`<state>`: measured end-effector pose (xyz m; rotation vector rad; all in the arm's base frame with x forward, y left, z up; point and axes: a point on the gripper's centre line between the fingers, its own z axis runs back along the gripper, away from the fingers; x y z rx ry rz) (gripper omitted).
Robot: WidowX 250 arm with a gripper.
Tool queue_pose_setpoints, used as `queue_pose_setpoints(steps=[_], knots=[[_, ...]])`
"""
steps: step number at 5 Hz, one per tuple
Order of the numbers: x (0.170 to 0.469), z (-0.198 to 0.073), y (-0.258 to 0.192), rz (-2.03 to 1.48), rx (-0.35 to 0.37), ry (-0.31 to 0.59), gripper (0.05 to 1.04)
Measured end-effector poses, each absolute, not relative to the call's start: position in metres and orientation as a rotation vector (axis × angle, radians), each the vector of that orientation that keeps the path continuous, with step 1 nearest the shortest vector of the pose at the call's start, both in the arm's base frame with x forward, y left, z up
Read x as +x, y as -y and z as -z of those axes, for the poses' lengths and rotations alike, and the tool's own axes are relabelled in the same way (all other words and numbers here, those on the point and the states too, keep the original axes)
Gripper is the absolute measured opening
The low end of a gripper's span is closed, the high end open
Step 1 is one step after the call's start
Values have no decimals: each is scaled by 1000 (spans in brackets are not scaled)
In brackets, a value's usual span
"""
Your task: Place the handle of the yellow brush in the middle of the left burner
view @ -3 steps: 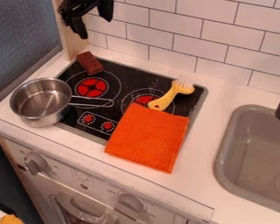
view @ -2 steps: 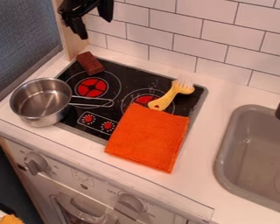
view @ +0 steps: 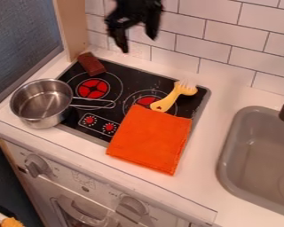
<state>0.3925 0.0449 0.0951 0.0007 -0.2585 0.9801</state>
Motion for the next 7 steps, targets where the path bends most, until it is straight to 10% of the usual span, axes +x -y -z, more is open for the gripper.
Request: queue_pose_setpoints(steps=[7], knots=[[401,-47,42,-224,63,101,999]])
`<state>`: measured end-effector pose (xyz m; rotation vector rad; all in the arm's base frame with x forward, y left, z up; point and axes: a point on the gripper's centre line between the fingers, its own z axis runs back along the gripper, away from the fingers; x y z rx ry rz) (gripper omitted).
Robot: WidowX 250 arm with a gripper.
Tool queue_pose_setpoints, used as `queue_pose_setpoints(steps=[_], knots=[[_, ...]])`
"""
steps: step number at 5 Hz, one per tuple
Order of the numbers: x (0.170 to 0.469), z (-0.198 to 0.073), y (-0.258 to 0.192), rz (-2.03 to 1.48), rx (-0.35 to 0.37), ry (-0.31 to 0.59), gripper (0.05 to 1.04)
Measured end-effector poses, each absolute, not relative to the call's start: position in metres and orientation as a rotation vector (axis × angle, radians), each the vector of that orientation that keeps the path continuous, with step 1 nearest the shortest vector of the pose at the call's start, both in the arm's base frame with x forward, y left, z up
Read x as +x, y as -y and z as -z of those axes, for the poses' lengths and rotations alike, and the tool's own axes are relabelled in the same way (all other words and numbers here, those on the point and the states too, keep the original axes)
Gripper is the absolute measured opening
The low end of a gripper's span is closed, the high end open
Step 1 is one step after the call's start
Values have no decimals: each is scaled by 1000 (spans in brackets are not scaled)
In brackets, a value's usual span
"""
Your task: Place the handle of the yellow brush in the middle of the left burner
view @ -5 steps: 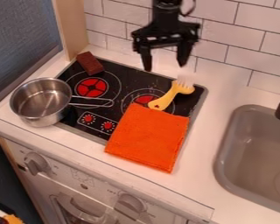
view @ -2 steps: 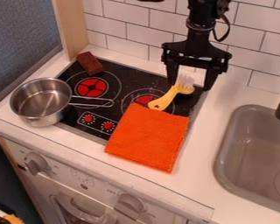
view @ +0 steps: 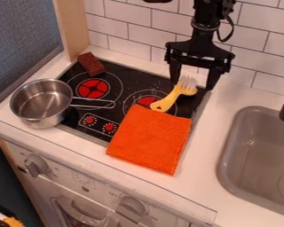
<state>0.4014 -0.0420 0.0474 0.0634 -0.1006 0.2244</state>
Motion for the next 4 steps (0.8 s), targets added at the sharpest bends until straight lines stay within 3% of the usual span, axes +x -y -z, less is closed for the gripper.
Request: queue_pose_setpoints(steps=[3,4], knots=[[401,-17,16,-300,89,26,999],[402,-15,17,-317,81,18,955]])
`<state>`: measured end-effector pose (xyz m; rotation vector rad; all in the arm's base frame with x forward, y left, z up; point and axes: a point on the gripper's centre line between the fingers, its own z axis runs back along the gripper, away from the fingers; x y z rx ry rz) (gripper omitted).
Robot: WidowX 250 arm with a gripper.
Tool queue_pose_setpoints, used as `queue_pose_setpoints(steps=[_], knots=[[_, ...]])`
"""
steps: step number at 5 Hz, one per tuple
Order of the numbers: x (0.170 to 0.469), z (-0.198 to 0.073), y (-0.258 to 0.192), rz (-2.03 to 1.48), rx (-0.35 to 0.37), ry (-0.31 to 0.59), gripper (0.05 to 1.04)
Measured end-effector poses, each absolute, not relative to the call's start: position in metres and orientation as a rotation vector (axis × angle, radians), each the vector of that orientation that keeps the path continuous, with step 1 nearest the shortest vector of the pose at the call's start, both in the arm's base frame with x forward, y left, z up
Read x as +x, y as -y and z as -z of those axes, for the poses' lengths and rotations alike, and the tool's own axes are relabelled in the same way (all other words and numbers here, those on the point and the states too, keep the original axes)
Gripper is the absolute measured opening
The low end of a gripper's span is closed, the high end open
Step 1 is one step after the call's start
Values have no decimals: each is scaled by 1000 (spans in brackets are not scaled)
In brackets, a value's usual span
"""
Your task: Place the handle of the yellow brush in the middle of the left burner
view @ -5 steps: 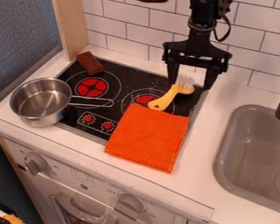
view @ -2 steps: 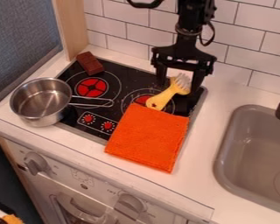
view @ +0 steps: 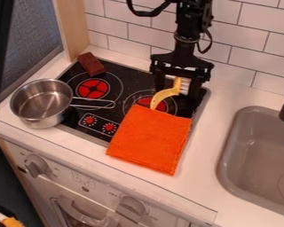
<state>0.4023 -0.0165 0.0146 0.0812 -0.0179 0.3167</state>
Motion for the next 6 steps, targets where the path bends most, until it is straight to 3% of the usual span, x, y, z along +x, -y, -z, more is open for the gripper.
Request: queue_pose_setpoints(steps=[1,2,4,5,6], knots=[[403,-12,21,-312,89,34,696],[404,-13,24,-314,93,43,562],[404,-13,27,-312,95,45,562],[402,-15,31,-358,43,31,562],[402,-27,25,-446,50,48,562]])
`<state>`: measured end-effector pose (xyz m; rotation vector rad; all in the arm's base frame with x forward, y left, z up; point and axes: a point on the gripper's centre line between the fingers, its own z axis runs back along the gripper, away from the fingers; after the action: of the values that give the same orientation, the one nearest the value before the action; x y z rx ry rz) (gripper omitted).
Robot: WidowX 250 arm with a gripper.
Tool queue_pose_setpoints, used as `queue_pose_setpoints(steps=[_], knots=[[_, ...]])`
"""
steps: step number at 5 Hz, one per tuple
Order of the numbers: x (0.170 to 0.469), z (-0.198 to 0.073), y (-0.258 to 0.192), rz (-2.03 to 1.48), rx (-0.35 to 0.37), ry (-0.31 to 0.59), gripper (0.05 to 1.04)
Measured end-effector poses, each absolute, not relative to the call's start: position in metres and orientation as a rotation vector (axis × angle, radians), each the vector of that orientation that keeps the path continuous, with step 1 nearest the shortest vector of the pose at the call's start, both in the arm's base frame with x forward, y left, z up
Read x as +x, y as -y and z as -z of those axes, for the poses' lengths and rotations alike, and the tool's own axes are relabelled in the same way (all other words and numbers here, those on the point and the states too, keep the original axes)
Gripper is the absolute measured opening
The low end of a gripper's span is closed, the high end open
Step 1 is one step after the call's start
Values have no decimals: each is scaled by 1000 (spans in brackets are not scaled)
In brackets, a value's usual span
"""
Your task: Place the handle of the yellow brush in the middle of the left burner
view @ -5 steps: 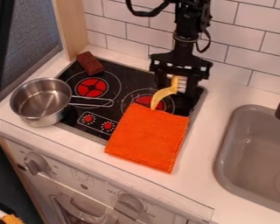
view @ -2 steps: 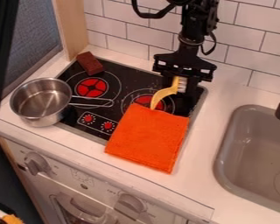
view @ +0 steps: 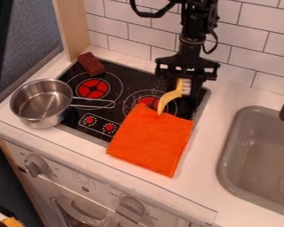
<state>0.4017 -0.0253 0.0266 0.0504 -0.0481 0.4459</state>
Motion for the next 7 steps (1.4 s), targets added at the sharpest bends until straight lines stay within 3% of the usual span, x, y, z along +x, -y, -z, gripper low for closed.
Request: queue_pose_setpoints(steps=[2,6,7], knots=[[409,-71,-13,-841,-100,139,562],[390,-86,-132,-1312,-31,216,562],[385,-66,-149,-1381,7,190,562]])
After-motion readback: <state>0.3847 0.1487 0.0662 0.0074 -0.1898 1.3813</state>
